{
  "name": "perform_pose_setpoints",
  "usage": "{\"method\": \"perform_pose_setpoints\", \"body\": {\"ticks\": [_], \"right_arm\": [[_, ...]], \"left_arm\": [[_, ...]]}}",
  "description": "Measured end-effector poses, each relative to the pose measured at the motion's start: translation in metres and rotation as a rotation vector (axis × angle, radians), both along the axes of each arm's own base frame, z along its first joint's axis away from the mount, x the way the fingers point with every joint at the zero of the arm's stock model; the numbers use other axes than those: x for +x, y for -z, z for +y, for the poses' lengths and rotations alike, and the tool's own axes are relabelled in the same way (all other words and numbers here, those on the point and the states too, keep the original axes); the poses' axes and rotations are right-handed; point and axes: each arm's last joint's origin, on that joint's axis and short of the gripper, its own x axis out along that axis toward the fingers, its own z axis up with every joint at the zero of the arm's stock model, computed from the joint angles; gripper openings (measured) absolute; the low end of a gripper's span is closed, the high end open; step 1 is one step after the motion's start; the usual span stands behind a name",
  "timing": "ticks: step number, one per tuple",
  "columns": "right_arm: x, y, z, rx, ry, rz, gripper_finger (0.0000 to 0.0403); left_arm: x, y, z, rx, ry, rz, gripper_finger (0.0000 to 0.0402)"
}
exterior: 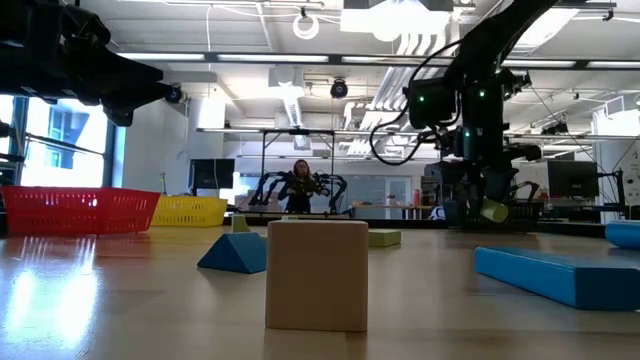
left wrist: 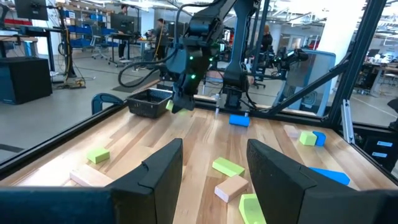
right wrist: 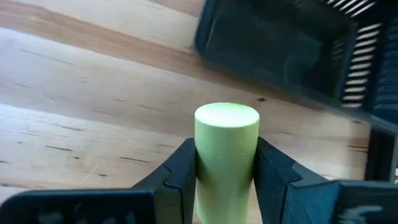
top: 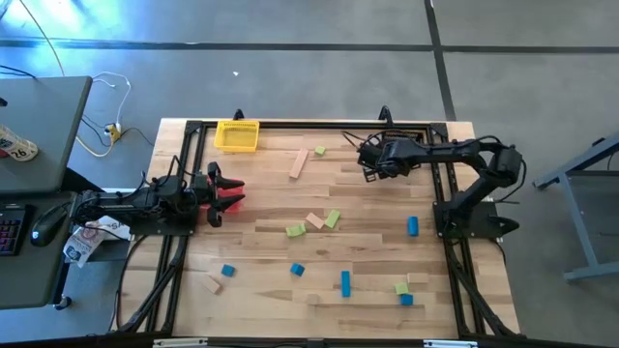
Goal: Sort & place blocks by color
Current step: Put the green block into the black bin
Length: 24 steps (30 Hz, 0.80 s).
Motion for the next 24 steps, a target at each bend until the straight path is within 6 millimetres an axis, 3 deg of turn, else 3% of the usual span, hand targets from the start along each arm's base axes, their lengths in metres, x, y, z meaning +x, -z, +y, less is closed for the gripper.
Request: {"method": "perform_pose_setpoints", "body": {"ticks": [8, 15, 20, 24], "right_arm": [[0.003, -0.003, 0.000, 0.001, -0.023, 0.004, 0.0095], [0.018, -0.032, -0.001, -0.067, -0.073, 0.017, 0.0095], [0.017, -0.052, -0.020, -0.163, -0.045, 0.058, 0.0095], [0.008, -0.055, -0.046, -0.174, -0.021, 0.057, 0.0095]], "left_arm": [[0.000, 0.000, 0.000, 0.000, 0.000, 0.000, 0.0168], [0.000, 0.000, 0.000, 0.000, 0.000, 0.000, 0.0168], [0.000, 0.000, 0.000, 0.000, -0.002, 0.000, 0.0168], [0.000, 0.000, 0.000, 0.000, -0.006, 0.000, 0.0168]]}}
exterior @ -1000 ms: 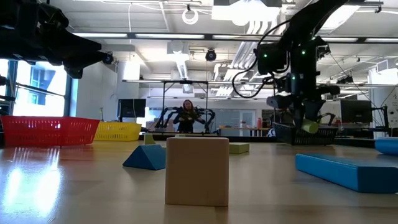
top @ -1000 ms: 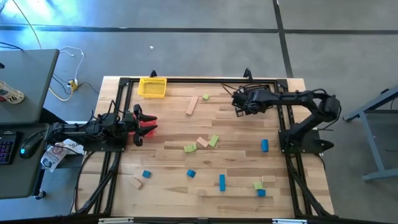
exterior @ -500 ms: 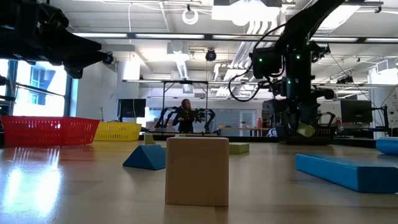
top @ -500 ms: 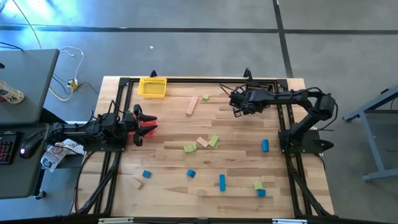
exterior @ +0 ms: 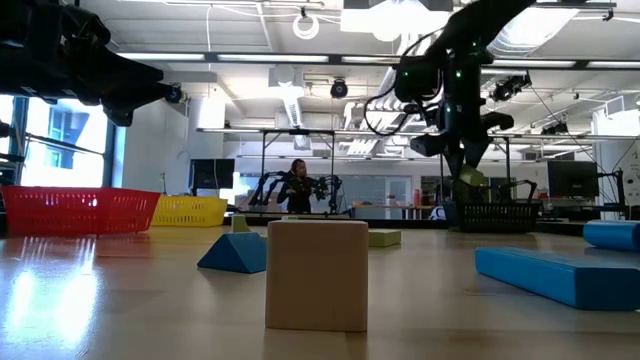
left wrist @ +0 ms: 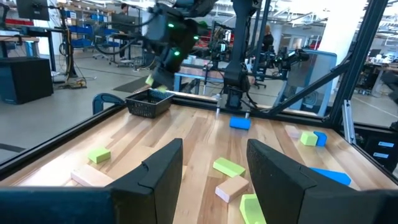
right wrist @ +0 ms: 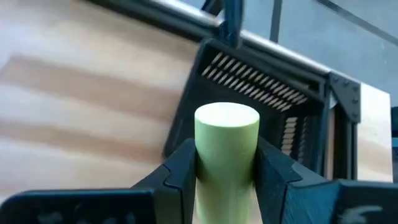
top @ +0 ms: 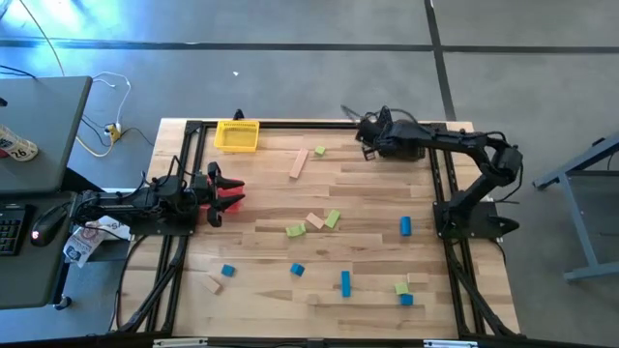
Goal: Sort & place blocks by color
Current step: Put the green block into the black bin, then put the blue block into the red bin
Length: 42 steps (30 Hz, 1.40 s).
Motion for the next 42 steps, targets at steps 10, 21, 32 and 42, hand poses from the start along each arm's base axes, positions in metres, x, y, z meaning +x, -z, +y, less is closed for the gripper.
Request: {"method": "perform_pose_setpoints", "body": {"ticks": [10, 21, 32, 42], "right_arm": [[-0.022, 0.020, -0.046, 0.151, -0.086, 0.077, 0.0095], [-0.031, 0.034, -0.060, 0.256, -0.184, 0.135, 0.0135], [-0.031, 0.030, -0.057, 0.275, -0.166, 0.152, 0.0183], [-0.016, -0.003, -0.054, 0.257, -0.167, 0.131, 0.0185]], "left_arm": [[0.000, -0.001, 0.001, 0.000, -0.050, -0.008, 0.0168], [0.000, -0.001, 0.001, 0.000, -0.051, -0.008, 0.0168], [-0.002, -0.008, 0.001, -0.022, -0.057, -0.006, 0.0168], [-0.015, -0.047, 0.000, -0.082, -0.090, 0.156, 0.0168]]}}
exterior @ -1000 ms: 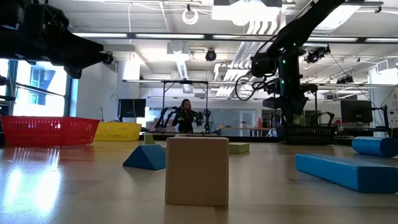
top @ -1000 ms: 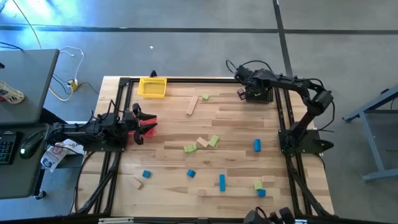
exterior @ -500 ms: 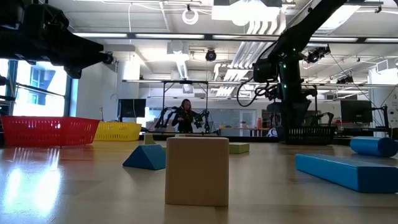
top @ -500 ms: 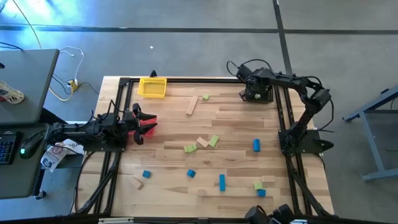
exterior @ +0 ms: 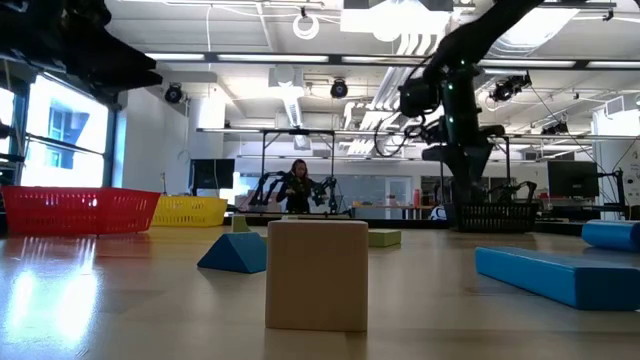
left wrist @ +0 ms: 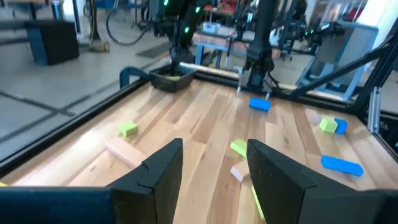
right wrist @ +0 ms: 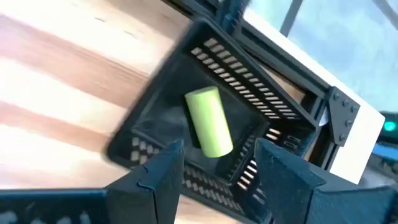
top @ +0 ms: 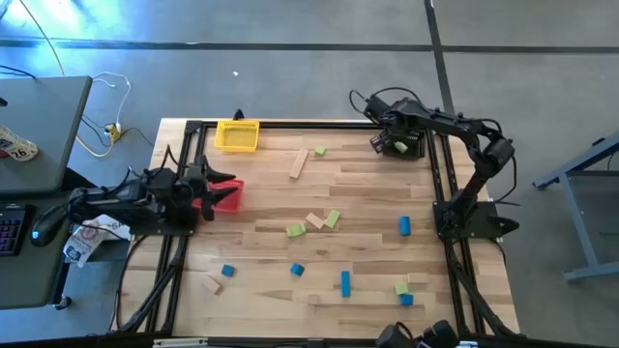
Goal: Sort & place blocks by color
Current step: Put the blue block into the red bin
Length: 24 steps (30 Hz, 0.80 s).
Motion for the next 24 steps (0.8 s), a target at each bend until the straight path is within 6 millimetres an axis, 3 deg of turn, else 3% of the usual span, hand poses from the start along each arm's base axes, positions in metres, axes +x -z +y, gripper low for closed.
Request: {"method": "perform_pose_setpoints", "body": {"ticks": [6, 12, 19, 24], "right_arm": [[0.014, -0.026, 0.021, -0.054, -0.067, -0.066, 0.0185], [0.021, -0.046, 0.046, -0.101, -0.092, -0.147, 0.0186], [0.029, -0.051, 0.065, -0.111, -0.127, -0.184, 0.0186], [0.034, -0.051, 0.074, -0.108, -0.161, -0.186, 0.0186]], "left_arm": [[0.011, -0.020, 0.001, -0.043, 0.011, 0.075, 0.0168], [0.032, -0.032, 0.003, -0.138, 0.058, 0.266, 0.0168], [0.060, -0.037, 0.005, -0.331, 0.088, 0.493, 0.0168], [0.073, -0.036, 0.004, -0.583, 0.028, 0.622, 0.0168]]}}
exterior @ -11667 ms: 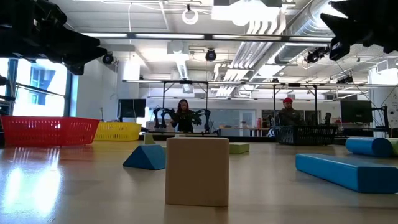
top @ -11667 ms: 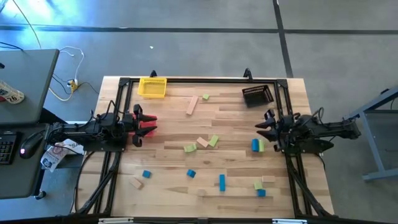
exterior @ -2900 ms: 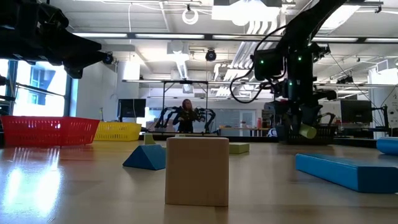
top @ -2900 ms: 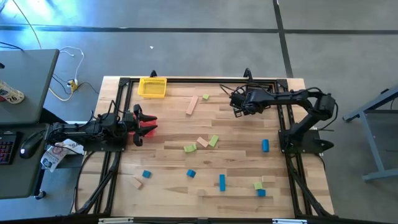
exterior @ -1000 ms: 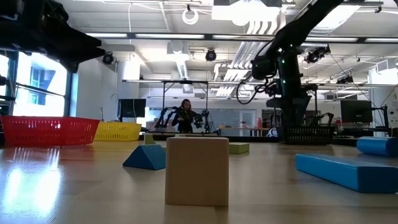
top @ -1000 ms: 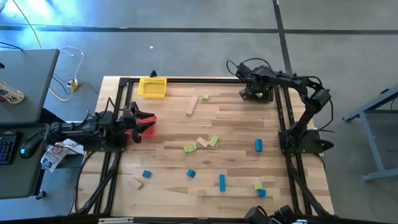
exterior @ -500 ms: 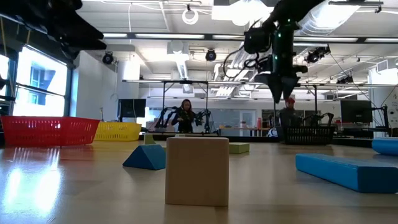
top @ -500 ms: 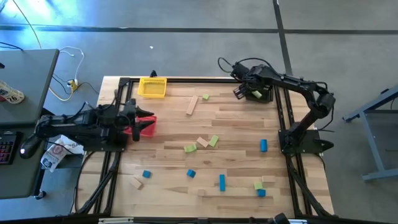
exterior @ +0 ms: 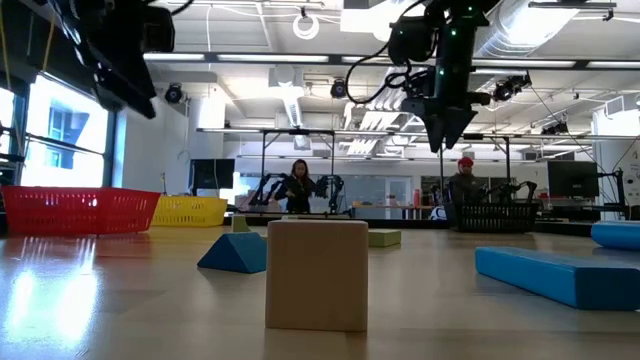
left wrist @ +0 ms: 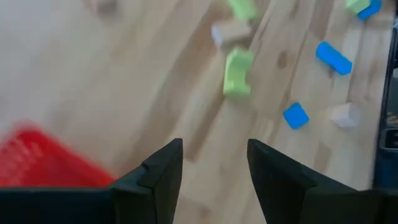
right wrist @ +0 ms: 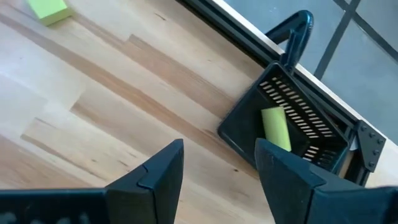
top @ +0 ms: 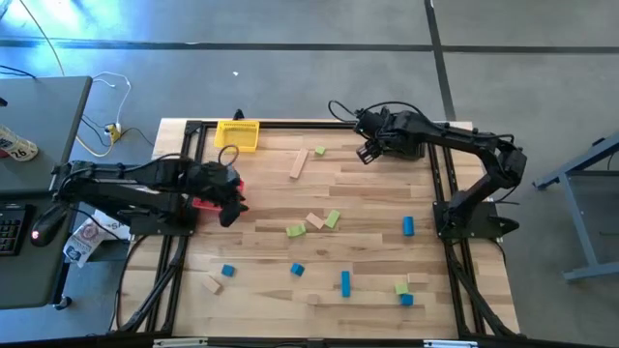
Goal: Sort & place blocks by color
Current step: Put the blue block into the red bin
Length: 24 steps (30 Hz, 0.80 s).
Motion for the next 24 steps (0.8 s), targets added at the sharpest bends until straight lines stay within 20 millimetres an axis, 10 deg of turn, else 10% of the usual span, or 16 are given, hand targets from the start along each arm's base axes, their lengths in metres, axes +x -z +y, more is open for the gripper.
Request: {"method": "perform_pose_setpoints", "body": {"ticks": [24], "right_arm": [[0.010, -0.002, 0.004, -0.037, -0.036, -0.063, 0.0186]], "left_arm": [[-0.008, 0.016, -0.076, -0.368, -0.325, 0.287, 0.0168]]}}
